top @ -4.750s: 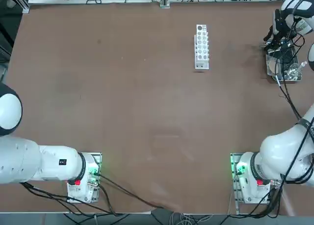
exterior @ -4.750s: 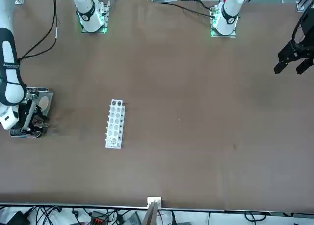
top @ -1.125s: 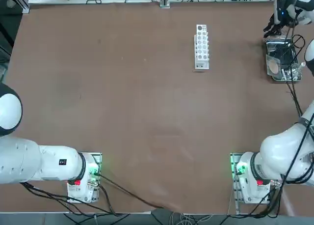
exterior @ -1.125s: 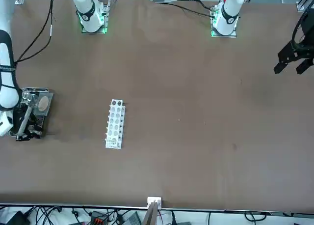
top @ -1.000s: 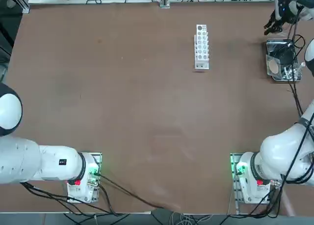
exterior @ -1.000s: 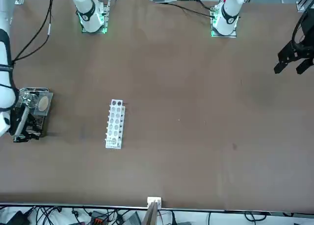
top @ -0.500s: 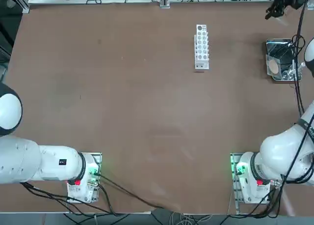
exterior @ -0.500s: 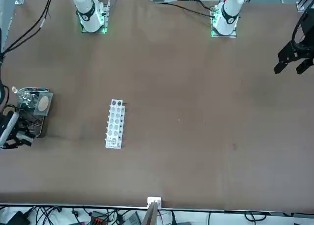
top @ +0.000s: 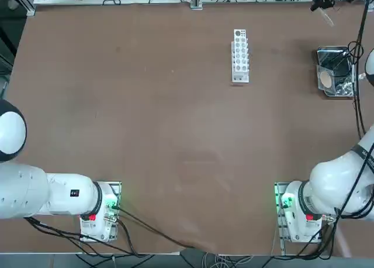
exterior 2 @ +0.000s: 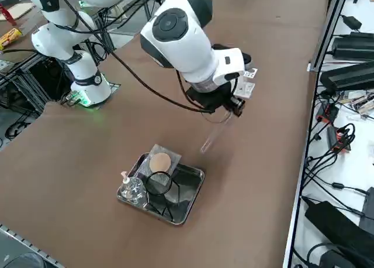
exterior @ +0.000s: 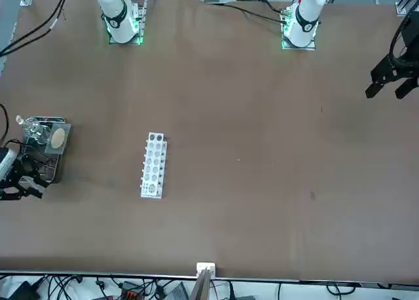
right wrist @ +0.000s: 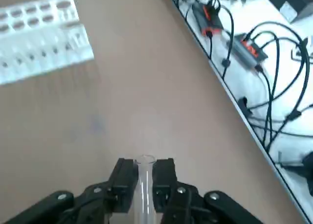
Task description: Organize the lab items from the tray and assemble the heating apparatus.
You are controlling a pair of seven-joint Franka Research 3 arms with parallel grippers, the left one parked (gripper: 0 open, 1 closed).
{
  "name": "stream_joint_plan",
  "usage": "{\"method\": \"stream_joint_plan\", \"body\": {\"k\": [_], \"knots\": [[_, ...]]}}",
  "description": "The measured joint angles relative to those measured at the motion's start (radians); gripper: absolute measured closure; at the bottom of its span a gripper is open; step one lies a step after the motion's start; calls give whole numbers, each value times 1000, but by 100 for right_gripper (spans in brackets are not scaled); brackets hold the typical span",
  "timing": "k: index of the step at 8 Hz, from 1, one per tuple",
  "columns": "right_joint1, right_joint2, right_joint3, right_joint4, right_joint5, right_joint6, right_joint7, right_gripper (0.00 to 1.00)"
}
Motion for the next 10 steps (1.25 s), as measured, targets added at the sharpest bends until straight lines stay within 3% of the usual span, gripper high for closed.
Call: {"method": "stream_joint_plan", "body": {"k": [3, 6, 8, 10], "knots": [[2, -10, 10, -1, 244, -127, -8, 77], [7, 35, 63, -31, 590, -229, -188, 77], [15, 95, 117, -77, 845, -287, -313, 77], [45, 126, 138, -109, 950, -321, -396, 77]]}}
